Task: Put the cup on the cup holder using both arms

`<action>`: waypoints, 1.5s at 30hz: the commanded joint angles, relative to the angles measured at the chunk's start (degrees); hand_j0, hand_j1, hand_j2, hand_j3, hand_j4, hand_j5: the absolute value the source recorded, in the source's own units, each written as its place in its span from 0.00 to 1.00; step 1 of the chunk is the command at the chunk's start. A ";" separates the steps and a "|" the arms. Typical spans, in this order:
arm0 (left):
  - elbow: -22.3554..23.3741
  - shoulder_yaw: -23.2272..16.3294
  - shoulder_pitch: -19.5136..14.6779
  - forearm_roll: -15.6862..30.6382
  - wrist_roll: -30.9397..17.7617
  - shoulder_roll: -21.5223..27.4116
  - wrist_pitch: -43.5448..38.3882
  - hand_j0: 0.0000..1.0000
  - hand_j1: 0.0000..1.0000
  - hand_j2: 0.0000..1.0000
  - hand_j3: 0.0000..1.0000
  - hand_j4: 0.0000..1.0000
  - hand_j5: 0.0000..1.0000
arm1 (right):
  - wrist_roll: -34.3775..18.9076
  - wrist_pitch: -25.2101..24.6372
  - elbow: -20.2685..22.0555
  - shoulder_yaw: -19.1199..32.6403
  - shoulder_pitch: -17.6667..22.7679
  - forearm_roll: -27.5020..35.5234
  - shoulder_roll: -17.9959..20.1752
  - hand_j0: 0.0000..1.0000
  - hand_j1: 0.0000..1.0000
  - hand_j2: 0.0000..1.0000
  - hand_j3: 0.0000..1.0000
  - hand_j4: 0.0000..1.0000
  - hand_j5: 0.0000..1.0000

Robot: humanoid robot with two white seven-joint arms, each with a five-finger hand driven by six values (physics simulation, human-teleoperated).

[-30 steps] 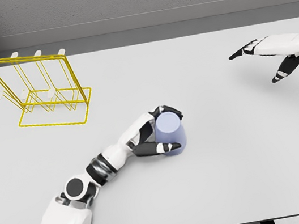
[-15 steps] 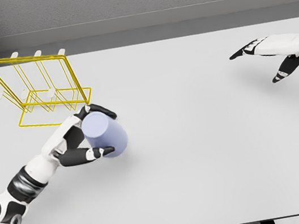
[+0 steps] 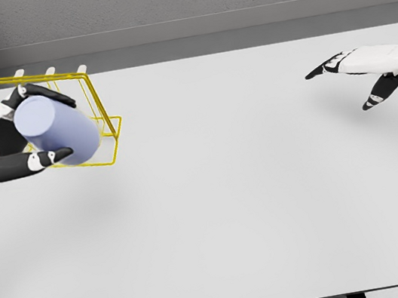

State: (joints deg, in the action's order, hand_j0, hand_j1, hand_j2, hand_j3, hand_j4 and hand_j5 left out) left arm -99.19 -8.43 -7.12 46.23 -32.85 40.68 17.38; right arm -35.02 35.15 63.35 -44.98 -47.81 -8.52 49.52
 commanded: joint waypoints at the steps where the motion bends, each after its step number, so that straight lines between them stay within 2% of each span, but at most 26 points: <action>1: 0.04 0.69 -0.26 0.97 0.16 0.46 -0.77 0.41 0.41 0.41 0.41 0.41 0.41 | 0.02 -0.15 0.02 0.07 0.00 0.35 0.05 1.00 1.00 1.00 1.00 1.00 1.00; 6: 0.75 0.69 -2.46 0.88 0.25 0.46 -1.12 0.41 0.41 0.41 0.41 0.41 0.41 | 0.02 -0.15 0.02 0.07 0.00 0.35 0.05 1.00 1.00 1.00 1.00 1.00 1.00; 13: 6.20 -0.01 -8.61 0.44 0.33 -0.16 -2.79 0.41 0.41 0.41 0.41 0.41 0.41 | 0.02 -0.15 0.02 0.07 0.09 0.35 0.05 1.00 1.00 1.00 1.00 1.00 1.00; 17: 6.64 -0.10 -8.97 0.27 0.33 -0.33 -3.67 0.40 0.40 0.40 0.40 0.40 0.40 | 0.02 -0.15 0.02 -0.02 0.09 0.35 0.14 1.00 1.00 1.00 1.00 1.00 1.00; 21: 10.77 -2.65 -13.36 -0.17 0.25 -0.60 -4.81 0.40 0.40 0.40 0.40 0.40 0.40 | 0.02 -0.15 0.02 -0.02 0.09 0.35 0.05 1.00 1.00 1.00 1.00 1.00 1.00; 26: 12.35 -3.88 -13.98 -0.35 0.25 -1.83 -4.81 0.40 0.40 0.40 0.40 0.40 0.40 | 0.02 -0.15 0.02 -0.02 0.09 0.35 0.05 1.00 1.00 1.00 1.00 1.00 1.00; 37: 16.13 -3.88 -13.98 -1.14 0.07 -1.92 -4.81 0.40 0.40 0.40 0.40 0.40 0.40 | 0.02 -0.15 0.02 -0.02 0.09 0.35 0.05 1.00 1.00 1.00 1.00 1.00 1.00; 41: 16.13 -3.97 -13.80 -2.81 -0.02 -3.85 -4.90 0.40 0.40 0.40 0.40 0.40 0.40 | 0.02 -0.15 0.02 -0.02 0.18 0.35 0.05 1.00 1.00 1.00 1.00 1.00 1.00; 45: 16.13 -3.97 -13.10 -3.60 -0.02 -3.67 -4.81 0.40 0.40 0.40 0.40 0.40 0.40 | 0.02 -0.15 0.02 -0.02 0.18 0.35 0.05 1.00 1.00 1.00 1.00 1.00 1.00</action>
State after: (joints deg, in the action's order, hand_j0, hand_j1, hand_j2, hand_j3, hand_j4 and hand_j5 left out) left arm -83.10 -12.40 -20.21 42.68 -32.95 37.07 12.58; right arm -35.02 35.15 63.35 -45.06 -47.64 -8.52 49.51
